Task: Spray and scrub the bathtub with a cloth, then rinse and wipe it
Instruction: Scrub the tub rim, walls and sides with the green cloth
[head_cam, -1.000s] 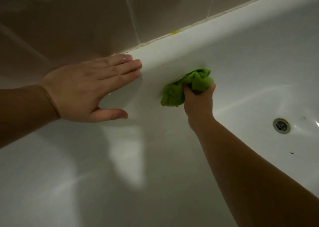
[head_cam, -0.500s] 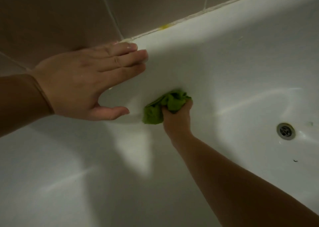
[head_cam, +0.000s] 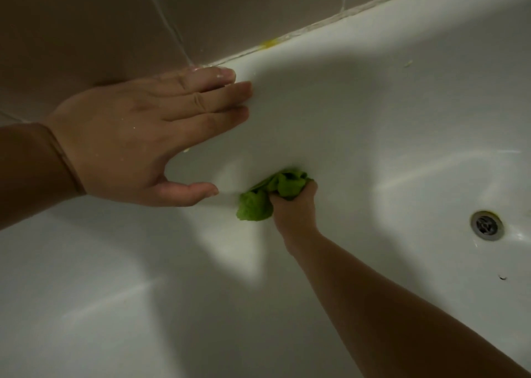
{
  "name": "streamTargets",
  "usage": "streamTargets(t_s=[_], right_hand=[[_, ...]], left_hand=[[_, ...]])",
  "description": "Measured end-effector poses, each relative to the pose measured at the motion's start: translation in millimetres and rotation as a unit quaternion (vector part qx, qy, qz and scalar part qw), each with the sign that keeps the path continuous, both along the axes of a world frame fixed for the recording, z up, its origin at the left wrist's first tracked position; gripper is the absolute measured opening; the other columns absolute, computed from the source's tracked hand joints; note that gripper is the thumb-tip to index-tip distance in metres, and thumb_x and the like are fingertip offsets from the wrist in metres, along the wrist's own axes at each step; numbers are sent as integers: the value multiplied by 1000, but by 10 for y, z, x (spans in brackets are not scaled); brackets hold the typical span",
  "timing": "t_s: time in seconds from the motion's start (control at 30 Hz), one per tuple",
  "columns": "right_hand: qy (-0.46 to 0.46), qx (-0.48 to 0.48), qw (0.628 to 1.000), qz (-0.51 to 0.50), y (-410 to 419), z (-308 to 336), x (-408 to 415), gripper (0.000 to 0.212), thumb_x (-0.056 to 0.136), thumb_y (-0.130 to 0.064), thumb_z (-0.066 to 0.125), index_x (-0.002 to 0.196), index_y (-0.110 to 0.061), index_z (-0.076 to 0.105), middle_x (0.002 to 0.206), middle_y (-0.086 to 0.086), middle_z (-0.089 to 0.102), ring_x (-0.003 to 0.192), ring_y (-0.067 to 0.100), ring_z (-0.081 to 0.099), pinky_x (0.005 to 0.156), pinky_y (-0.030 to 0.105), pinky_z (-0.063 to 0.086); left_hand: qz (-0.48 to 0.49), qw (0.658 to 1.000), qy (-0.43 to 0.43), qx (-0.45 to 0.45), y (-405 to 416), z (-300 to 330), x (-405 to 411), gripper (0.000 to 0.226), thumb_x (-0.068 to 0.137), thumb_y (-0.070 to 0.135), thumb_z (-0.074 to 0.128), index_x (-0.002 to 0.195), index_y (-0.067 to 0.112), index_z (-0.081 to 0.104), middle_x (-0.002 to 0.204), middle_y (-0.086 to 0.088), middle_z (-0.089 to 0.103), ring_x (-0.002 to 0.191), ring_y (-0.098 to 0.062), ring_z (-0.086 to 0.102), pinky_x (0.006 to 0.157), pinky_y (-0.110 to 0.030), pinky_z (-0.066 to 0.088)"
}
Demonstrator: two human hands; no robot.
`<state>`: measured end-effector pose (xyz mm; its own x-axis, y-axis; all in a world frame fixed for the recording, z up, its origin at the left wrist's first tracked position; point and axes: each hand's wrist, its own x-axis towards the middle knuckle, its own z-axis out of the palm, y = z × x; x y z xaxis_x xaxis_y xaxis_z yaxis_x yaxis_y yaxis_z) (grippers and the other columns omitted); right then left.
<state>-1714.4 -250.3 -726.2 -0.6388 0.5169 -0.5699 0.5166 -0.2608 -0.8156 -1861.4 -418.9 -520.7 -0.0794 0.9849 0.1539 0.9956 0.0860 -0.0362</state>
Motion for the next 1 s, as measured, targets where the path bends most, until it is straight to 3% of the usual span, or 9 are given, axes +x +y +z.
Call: streamTargets(t_s=[0.07,0.23,0.3,0.37,0.43,0.53,0.73,0.9,1.0], right_hand=[[14,46,998,-32,207,-23,10,44,90,-4,67,117,-25,40,104,-9,58,89,2,58,69,17,48],[-86,82,991,-69,370,-289,74,45,88,-11,65,126,-19,42,119,8,60,105,29,62,92,46,55],[-110,39,992,-46,177,-368,68,48,85,-16,61,128,-16,40,120,16,60,107,36,65,89,56,59],[-67,-5,998,-2,-13,-237,35,33,88,-6,59,113,-18,41,108,9,60,99,32,65,82,49,61],[-4,-10,1000,4,-16,-46,0,36,88,4,59,107,-20,40,103,2,57,93,20,62,75,30,56],[54,77,995,-18,389,142,-23,43,88,4,64,114,-22,40,101,-8,58,82,-8,59,67,7,47],[37,78,996,13,795,345,-6,37,95,-5,60,118,-20,35,103,-7,56,90,12,60,81,36,52],[109,67,991,27,531,922,-117,42,91,-12,69,121,-19,40,105,-8,60,89,4,61,69,21,51],[176,105,978,-47,726,1302,-199,49,87,-14,77,125,-17,46,107,-9,64,91,4,66,77,22,57]], left_hand=[[1,1000,0,1,5,-8,-3,87,89,55,69,148,-6,48,159,-22,40,149,-39,38,114,-61,40],[4,1000,5,-3,18,-13,-9,88,89,56,69,148,-5,48,159,-22,40,148,-39,39,113,-62,41],[3,1000,4,-6,34,-17,-5,88,89,57,69,149,-4,47,159,-21,40,149,-39,38,114,-62,41],[3,1000,1,-8,52,-14,-2,89,89,58,68,150,-3,46,160,-20,39,149,-39,37,115,-61,39],[4,1000,1,-8,65,-9,-8,89,89,58,67,150,-2,46,161,-19,39,150,-38,37,117,-59,37],[5,1000,-1,-5,75,-13,-1,88,90,59,65,150,-2,46,161,-19,39,150,-38,37,117,-59,37],[-1,1000,8,-10,161,-26,-1,90,90,59,64,151,-3,45,161,-19,39,149,-41,37,115,-62,39],[4,1000,8,-2,257,-29,-3,92,88,59,66,153,-1,42,162,-19,38,150,-39,36,115,-60,39],[5,1000,10,-1,316,-30,-13,92,89,60,64,154,-1,41,162,-19,37,150,-39,36,116,-60,37]])
